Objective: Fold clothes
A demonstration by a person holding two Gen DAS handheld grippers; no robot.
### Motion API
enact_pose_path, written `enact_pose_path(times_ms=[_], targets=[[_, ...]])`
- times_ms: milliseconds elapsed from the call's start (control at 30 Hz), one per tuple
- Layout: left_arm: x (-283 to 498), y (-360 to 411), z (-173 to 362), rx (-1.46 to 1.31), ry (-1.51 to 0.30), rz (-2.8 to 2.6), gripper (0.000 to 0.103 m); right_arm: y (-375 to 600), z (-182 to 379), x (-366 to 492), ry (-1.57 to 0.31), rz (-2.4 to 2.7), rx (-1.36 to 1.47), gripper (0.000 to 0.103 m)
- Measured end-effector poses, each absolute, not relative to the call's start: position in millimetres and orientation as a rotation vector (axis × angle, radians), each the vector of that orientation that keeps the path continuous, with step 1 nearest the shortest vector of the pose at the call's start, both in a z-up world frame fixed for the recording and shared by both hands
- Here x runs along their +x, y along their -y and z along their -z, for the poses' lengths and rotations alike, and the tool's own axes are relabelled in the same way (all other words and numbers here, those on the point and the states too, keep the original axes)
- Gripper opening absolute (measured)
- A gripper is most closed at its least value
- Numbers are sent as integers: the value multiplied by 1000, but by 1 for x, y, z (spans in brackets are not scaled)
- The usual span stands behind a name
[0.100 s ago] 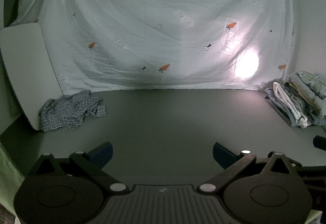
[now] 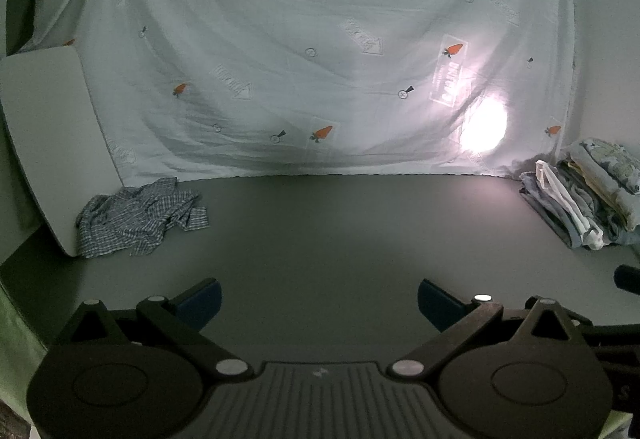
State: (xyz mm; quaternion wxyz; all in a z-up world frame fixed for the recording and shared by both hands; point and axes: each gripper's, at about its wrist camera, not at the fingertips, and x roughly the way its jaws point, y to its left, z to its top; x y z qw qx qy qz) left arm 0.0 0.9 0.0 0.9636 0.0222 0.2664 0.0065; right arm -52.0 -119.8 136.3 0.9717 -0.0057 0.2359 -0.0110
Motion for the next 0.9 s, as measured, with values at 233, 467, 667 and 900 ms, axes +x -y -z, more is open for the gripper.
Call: enact_pose_path(times_ms=[233, 467, 667, 900], targets=[[1, 4, -3, 39, -539, -17, 103, 119, -136, -50, -470, 22, -16, 103], [1, 0, -2, 44, -541, -13, 103, 122, -133, -51, -468, 21, -18, 103], [1, 0, -4, 43, -543, -10, 103, 123, -132, -52, -467, 20, -18, 103], [0, 0, -2, 41, -541, -6, 103, 122, -133, -53, -467, 23, -19, 103]])
